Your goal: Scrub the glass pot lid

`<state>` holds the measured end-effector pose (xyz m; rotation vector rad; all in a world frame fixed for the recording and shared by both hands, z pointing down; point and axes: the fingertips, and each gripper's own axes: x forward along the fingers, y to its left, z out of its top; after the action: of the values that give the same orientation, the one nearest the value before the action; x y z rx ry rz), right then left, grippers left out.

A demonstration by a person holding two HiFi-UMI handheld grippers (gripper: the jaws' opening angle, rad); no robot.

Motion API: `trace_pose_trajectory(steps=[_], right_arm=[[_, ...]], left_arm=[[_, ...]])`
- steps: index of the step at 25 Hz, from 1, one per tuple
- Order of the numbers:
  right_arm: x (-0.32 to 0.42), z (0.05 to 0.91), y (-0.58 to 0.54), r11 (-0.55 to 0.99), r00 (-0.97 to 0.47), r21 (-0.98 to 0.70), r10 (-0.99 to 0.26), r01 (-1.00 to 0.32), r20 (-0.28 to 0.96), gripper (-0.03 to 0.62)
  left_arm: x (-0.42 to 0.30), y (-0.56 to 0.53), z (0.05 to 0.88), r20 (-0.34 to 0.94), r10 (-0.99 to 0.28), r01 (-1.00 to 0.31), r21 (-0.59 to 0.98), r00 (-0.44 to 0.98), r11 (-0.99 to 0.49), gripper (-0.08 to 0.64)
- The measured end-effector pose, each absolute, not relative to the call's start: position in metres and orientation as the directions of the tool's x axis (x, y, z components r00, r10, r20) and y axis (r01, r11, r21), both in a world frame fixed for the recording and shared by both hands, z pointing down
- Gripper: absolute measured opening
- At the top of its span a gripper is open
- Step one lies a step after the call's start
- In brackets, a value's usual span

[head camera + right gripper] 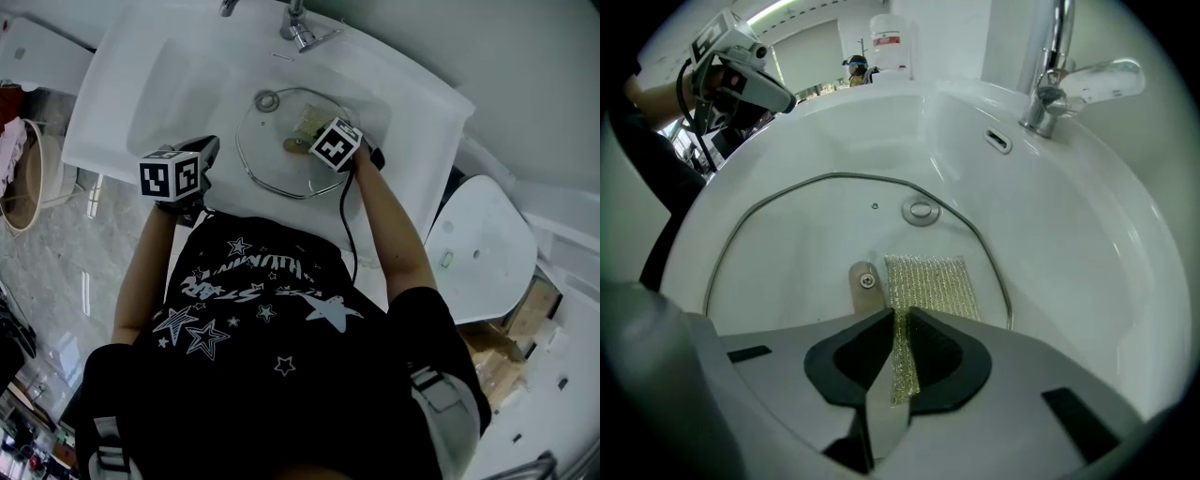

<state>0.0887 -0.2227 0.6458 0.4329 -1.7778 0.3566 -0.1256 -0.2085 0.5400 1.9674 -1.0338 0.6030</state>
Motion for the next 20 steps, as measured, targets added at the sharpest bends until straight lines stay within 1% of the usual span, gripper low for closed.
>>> trace_pose_trajectory(steps=[2, 5, 9, 13, 20], right_arm=[[0.094, 0.646, -0.212, 0.863, -0.204, -0.033, -0.082, -0.504, 0.976, 0.054], [0.089, 0.64, -0.204, 0.841, -0.23, -0.053, -0.086, -0.538, 0.969, 0.054], [0.074, 0.636, -0.176, 0.768, -0.31, -0.184, -0.02, -0.614, 0.951, 0.054], [0.084, 0.632, -0.172, 0.75, -0.242, -0.124, -0.05, -0.649, 0.969, 0.054], [0.065, 0.622, -0.149, 0.698, -0.307, -0.209, -0.016, -0.685, 0.952, 0.054]], left_arm=[[-0.125, -0.207, 0.539, 0.703, -0.446, -0.832, 0.441, 0.553, -0.337, 0.009], [-0.124, -0.203, 0.537, 0.697, -0.446, -0.826, 0.445, 0.562, -0.346, 0.009], [-0.122, -0.195, 0.536, 0.689, -0.44, -0.816, 0.454, 0.576, -0.359, 0.009], [-0.122, -0.189, 0.536, 0.688, -0.432, -0.811, 0.458, 0.583, -0.365, 0.009], [-0.119, -0.182, 0.537, 0.683, -0.415, -0.795, 0.464, 0.602, -0.39, 0.009]])
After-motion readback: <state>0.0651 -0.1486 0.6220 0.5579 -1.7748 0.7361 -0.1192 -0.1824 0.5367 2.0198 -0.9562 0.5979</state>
